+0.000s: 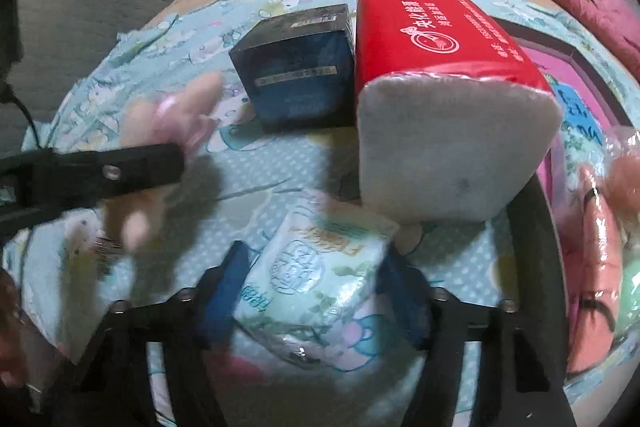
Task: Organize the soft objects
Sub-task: 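Grasp the pink-dress bunny with the left tool while the right tool grasps the white-green tissue pack, then lift and carry the bunny with the left tool while the right tool carries the tissue pack over the tray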
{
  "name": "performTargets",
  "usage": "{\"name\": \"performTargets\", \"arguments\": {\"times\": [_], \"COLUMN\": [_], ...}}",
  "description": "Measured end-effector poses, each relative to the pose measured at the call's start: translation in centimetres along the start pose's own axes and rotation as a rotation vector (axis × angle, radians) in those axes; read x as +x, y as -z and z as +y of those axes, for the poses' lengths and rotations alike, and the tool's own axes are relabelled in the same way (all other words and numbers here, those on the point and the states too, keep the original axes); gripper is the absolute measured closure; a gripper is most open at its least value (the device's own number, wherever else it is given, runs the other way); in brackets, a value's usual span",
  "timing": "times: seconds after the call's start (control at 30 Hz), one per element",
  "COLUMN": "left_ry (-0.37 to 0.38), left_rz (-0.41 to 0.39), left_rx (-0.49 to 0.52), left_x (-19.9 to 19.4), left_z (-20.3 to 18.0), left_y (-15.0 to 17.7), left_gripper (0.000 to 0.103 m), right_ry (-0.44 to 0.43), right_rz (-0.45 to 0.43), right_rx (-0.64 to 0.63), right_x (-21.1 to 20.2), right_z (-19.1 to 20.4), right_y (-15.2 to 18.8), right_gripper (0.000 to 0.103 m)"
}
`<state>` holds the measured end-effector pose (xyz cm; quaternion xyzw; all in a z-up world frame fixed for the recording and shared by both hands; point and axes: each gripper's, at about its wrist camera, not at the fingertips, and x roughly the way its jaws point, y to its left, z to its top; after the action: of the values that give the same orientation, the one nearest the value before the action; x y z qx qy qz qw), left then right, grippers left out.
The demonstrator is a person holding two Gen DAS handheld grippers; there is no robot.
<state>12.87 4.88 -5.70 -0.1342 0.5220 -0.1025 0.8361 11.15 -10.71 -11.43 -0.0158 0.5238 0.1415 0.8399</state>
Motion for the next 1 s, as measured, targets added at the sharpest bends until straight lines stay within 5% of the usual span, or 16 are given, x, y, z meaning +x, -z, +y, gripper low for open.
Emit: {"name": "performTargets", "arguments": {"times": [0.17,0.37,0.63,1.0], "left_ry": [-0.011,-0.01,0.011,0.039], "left_rz": [-0.04,-0.097,-0.136,-0.131], "left_rx": [0.015,0.055,0.15,0.289], "left_x": [-2.3,-5.1,-7.3,-7.2], "left_z": [-0.8,-3.2,-9.8,-18.8], "left_y": [0.3,-0.2,-0.3,0.1], "left_gripper": [0.063,0.063,0.063,0.063], "right_ry": [-0.042,-0.073,-0.033,0.001], "right_rz": [-0.024,-0.177,-0.336,-0.436], "right_rx": [-0.022,-0.023,0.061,0.157], "right_x": [-2.0,-9.8,-17.6,-23.2], "right_z": [-0.5,-2.2,-7.5,-14.0], "right_y": [0.2,-0.6,-2.4,-2.2], "right_gripper": [0.051,0.051,0.051,0.051]}}
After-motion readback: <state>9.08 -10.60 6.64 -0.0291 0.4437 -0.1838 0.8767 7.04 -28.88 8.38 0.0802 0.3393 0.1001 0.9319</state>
